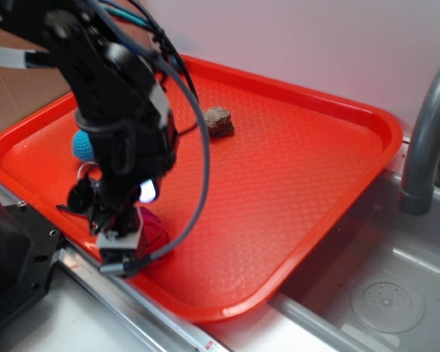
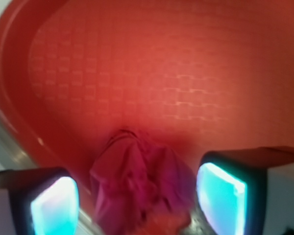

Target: Grab the red paper.

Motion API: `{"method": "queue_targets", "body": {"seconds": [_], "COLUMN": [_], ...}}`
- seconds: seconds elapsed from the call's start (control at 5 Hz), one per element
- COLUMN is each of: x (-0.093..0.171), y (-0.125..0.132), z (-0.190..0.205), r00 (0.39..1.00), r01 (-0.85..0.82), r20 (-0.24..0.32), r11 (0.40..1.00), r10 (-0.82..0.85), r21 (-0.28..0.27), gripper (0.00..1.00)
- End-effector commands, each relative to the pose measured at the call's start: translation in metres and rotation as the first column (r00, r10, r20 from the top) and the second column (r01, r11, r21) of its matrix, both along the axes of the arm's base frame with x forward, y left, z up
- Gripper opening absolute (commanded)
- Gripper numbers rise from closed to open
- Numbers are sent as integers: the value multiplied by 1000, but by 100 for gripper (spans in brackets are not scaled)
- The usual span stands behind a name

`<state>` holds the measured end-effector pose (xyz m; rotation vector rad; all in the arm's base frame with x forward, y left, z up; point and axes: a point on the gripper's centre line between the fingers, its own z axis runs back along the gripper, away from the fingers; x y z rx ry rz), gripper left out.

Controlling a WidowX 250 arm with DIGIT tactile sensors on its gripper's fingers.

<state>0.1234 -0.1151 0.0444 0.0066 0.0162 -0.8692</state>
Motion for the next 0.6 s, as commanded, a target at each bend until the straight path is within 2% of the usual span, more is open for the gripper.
{"method": "queue_targets", "body": {"seconds": [0.0, 0.2, 0.4], "x": [-7, -5, -1], "y": [-2, 2, 7], "z": [-12, -12, -11], "r00": [1000, 999, 998], "r01": [9, -31, -58], "r20": [-20, -24, -28], "r11": [1000, 999, 998], "r10": [-9, 31, 58], "r21": [17, 9, 11], "gripper": [100, 0, 0]}}
